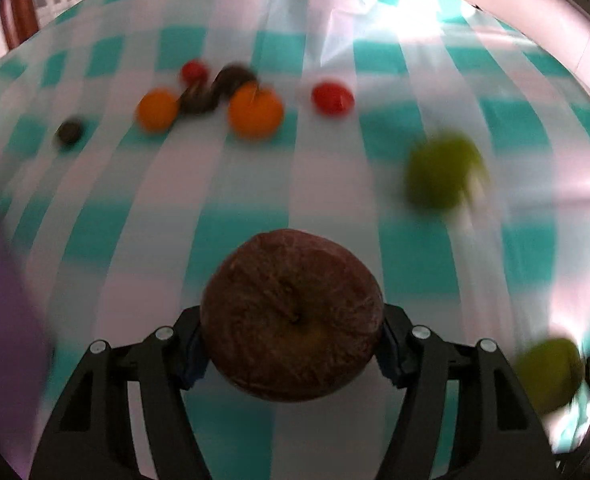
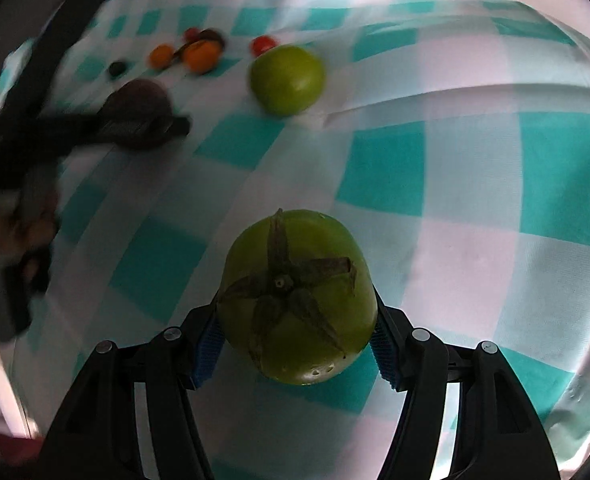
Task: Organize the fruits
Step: 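Carry both fruits over the purple-rimmed box and open both tools to drop them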
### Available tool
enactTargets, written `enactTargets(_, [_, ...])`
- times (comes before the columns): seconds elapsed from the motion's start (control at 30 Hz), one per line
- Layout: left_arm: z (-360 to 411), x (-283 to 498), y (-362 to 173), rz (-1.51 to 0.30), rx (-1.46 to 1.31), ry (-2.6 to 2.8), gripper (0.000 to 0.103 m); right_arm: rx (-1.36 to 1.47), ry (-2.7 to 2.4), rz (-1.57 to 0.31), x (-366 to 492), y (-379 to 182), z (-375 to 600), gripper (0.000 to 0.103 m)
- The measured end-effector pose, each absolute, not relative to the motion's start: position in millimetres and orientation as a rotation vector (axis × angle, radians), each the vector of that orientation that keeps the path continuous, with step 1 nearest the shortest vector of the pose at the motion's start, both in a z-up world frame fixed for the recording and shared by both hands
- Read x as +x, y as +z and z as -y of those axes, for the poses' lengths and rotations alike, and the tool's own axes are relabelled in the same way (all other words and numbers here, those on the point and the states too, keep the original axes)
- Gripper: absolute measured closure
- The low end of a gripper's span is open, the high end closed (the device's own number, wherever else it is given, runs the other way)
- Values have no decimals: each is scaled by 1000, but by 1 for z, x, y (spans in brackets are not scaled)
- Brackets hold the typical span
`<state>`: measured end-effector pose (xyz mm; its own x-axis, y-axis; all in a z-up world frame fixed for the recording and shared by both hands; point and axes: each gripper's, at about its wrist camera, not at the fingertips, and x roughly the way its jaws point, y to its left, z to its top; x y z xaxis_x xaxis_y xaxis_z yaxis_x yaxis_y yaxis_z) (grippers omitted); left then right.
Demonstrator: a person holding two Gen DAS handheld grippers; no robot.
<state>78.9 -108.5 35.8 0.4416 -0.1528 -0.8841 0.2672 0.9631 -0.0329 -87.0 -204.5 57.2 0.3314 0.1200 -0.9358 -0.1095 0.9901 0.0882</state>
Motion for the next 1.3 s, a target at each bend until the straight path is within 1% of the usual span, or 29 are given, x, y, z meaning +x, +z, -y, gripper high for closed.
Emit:
enactTargets(0.1, [90, 27, 37, -1116, 88, -232, 37, -16, 258, -1249, -105, 62, 197, 41])
enactTargets(0.13, [70, 6, 36, -1120, 87, -223, 37, -17, 282, -1251, -107, 63, 193, 41])
enactTargets(0.17, [52, -32, 33, -1109, 95, -215, 37, -21, 319, -1254, -106, 64, 185, 41])
enactTargets(0.3, [5, -75, 59, -1054, 130, -183, 37, -41, 431, -1239, -102, 81, 165, 41])
enactTargets(0.4, [-37, -93, 102, -973, 62, -100, 37, -58, 496, -1180, -86, 108, 140, 41])
enactTargets(0.53, [-78, -96, 160, -882, 0, 17, 37, -59, 583, -1084, -62, 154, 104, 41])
enactTargets(0.63, [-114, -88, 190, -864, -42, 93, 37, -49, 637, -1043, -41, 184, 72, 41])
enactTargets(0.73, [-157, -74, 203, -875, -91, 140, 37, -38, 670, -1022, -17, 207, 31, 41])
enactTargets(0.87, [-208, -46, 201, -927, -133, 197, 37, -66, 702, -1036, 25, 229, -41, 41])
enactTargets(1.0, [-259, -6, 176, -1023, -134, 243, 37, -109, 718, -1089, 61, 229, -119, 41])
enactTargets(1.1, [-295, 20, 152, -1109, -152, 272, 37, -177, 706, -1176, 89, 206, -172, 41])
enactTargets(1.2, [-324, 39, 128, -1187, -159, 347, 37, -261, 655, -1278, 118, 173, -216, 41])
enactTargets(1.3, [-349, 52, 104, -1261, -171, 414, 37, -374, 629, -1339, 133, 143, -252, 41])
